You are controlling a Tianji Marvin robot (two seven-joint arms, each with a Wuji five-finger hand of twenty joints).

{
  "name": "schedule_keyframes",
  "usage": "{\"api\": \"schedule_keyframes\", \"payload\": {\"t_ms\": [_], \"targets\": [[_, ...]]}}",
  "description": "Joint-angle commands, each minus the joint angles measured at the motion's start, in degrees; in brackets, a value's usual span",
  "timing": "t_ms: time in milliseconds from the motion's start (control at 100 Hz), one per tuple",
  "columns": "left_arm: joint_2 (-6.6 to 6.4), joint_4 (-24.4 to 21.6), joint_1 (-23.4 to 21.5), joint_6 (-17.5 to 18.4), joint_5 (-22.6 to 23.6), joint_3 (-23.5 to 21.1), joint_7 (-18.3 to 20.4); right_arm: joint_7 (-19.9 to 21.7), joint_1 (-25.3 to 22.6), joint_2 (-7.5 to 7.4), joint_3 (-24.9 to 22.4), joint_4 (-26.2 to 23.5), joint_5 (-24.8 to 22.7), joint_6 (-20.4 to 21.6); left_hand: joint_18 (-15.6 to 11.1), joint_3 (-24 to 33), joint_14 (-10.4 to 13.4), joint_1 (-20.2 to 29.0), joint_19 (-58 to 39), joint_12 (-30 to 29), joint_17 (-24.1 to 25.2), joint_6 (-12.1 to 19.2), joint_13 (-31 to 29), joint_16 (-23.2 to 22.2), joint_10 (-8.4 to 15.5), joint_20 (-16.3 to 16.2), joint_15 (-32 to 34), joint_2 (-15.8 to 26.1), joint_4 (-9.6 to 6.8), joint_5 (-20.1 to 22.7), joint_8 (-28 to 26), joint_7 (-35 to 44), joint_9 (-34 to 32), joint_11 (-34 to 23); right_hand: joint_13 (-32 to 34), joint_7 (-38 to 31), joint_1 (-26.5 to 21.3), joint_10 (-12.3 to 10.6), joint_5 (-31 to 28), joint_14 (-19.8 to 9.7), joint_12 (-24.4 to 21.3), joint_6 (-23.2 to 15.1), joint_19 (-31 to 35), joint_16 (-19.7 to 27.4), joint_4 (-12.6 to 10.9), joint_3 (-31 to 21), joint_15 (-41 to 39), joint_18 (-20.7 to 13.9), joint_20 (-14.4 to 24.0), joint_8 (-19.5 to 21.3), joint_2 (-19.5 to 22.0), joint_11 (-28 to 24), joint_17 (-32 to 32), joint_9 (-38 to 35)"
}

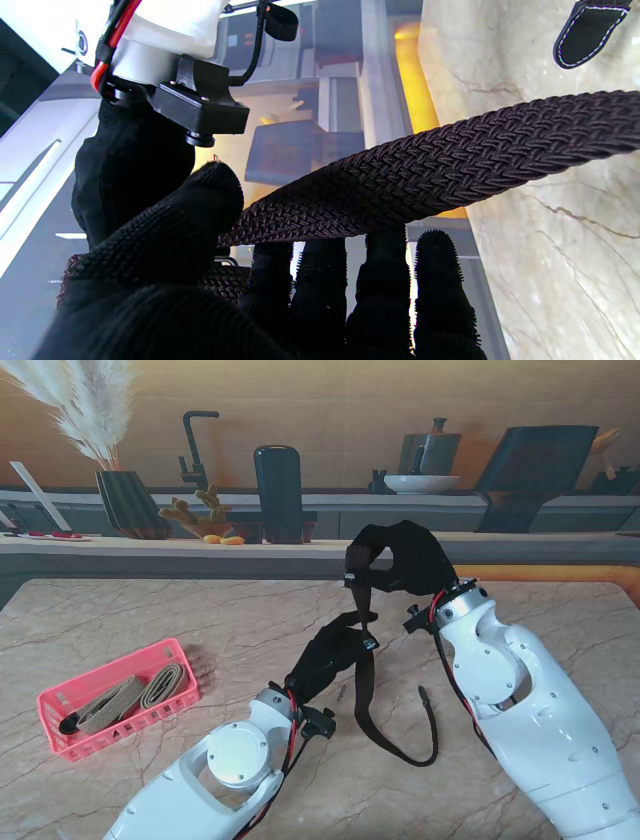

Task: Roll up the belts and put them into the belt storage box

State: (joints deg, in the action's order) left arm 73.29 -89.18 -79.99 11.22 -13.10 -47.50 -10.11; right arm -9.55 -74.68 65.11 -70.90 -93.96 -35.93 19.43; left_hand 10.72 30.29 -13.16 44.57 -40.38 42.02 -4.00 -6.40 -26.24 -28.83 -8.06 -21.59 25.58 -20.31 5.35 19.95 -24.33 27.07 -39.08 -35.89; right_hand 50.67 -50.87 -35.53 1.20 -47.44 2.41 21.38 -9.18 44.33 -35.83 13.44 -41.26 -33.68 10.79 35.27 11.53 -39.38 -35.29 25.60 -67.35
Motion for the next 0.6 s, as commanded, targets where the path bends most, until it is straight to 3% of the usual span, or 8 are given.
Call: {"api": "schedule_keyframes", "payload": {"t_ms": [0,100,190,240,360,420,490,590], "targets": [[0.44,-1.06,-0.11,0.25,-0.61,0.07,0.39,0.00,0.96,0.12,-0.03,-1.01,0.12,-0.36,-1.45,1.36,1.55,-0.71,-1.18,5.89,-1.06,1.04,-2.56,-2.83,2.43,0.29,2.92,-3.01,-1.31,1.71,-0.48,2.16,-2.47,-6.26,-0.57,-9.18,-4.32,-0.17,-4.54,-2.28,-0.38,-7.87,1.94,-0.13,-0.82,-3.68,-1.27,-1.01,-0.93,2.77,6.19,-1.57,-0.67,0.59],[0.35,-1.43,0.10,0.53,-0.23,0.05,0.41,0.15,1.38,0.14,0.05,-1.09,0.21,-0.81,-0.97,1.57,1.80,0.50,-2.82,19.59,-3.26,1.52,-5.44,-8.90,3.39,-0.49,7.81,-5.04,0.31,2.64,-0.98,2.75,-5.59,-11.30,-0.64,-9.17,-4.33,-0.21,-4.35,-2.32,-0.41,-7.87,2.00,-0.13,-0.88,-3.53,-1.34,-1.07,-1.03,2.83,6.30,-1.65,-0.66,0.69],[0.29,-1.75,0.25,0.73,0.14,0.00,0.36,0.39,1.64,0.15,0.06,-1.22,0.43,-1.25,-0.28,1.93,2.01,1.02,-3.47,22.02,-4.22,1.88,-6.43,-10.62,4.03,-0.77,9.04,-5.66,0.63,2.85,-1.02,2.86,-6.35,-12.49,-0.74,-9.22,-4.33,-0.24,-4.33,-2.28,-0.46,-8.01,2.00,-0.10,-0.94,-3.37,-1.34,-1.05,-1.13,2.88,6.34,-1.69,-0.77,0.78],[0.30,-2.14,0.23,0.45,-0.03,-0.08,0.35,0.57,1.76,0.12,0.00,-1.30,0.49,-1.39,0.19,-1.83,1.60,5.74,-3.37,24.28,-4.30,1.97,-6.50,-10.71,3.68,-0.74,7.56,-3.89,1.43,3.09,-1.02,2.97,-7.15,-8.75,-0.75,-9.19,-4.32,-0.31,-4.27,-2.33,-0.48,-8.02,2.03,-0.08,-0.99,-3.33,-1.34,-1.06,-1.16,2.87,6.42,-1.73,-0.77,0.78],[0.32,-3.09,0.10,-0.18,-1.93,-0.30,0.72,1.24,1.93,0.05,-0.34,-1.73,0.85,-1.80,1.49,-4.55,1.21,14.02,-2.75,16.82,-3.70,2.11,-6.91,-6.17,2.52,-0.51,3.11,-0.63,1.12,4.91,-0.84,3.44,-10.54,8.96,-0.76,-9.20,-4.40,-0.32,-4.21,-2.32,-0.53,-7.98,2.06,-0.05,-1.09,-3.24,-1.35,-1.06,-1.24,2.88,6.43,-1.74,-0.81,0.84],[0.32,-3.30,0.23,-0.34,-2.34,-0.30,0.94,1.54,1.98,-0.03,-0.66,-2.03,0.76,-1.97,2.13,-3.38,1.32,16.73,-2.77,11.42,-3.75,2.41,-7.93,-4.73,2.51,-0.53,2.18,1.45,0.98,6.04,-1.27,4.36,-12.49,14.40,-0.78,-9.18,-4.36,-0.40,-4.18,-2.36,-0.54,-8.12,2.08,-0.03,-1.14,-3.12,-1.35,-1.09,-1.29,2.87,6.48,-1.78,-0.83,0.83],[0.41,-3.38,0.48,-0.35,-2.25,-0.20,0.74,1.88,2.00,-0.11,-1.07,-2.42,0.65,-2.19,2.52,-3.47,1.39,17.98,-3.40,10.12,-4.24,2.91,-9.45,-4.40,3.02,-0.82,2.76,3.30,1.69,6.98,-1.93,5.49,-13.94,14.53,-0.77,-9.20,-4.37,-0.34,-4.17,-2.40,-0.57,-8.19,2.10,-0.02,-1.20,-3.07,-1.36,-1.06,-1.33,2.89,6.50,-1.77,-0.83,0.89],[0.46,-3.50,0.73,-0.44,-2.85,-0.10,0.91,2.29,2.01,-0.22,-1.64,-2.91,0.51,-2.41,2.93,-11.70,1.62,19.21,-3.79,12.42,-4.06,3.65,-10.67,-5.46,3.64,-1.03,4.63,8.43,0.70,7.17,-2.20,6.76,-13.02,4.32,-0.75,-9.22,-4.35,-0.40,-4.16,-2.38,-0.59,-8.19,2.15,-0.01,-1.22,-2.97,-1.38,-1.13,-1.38,2.90,6.52,-1.80,-0.77,0.88]]}}
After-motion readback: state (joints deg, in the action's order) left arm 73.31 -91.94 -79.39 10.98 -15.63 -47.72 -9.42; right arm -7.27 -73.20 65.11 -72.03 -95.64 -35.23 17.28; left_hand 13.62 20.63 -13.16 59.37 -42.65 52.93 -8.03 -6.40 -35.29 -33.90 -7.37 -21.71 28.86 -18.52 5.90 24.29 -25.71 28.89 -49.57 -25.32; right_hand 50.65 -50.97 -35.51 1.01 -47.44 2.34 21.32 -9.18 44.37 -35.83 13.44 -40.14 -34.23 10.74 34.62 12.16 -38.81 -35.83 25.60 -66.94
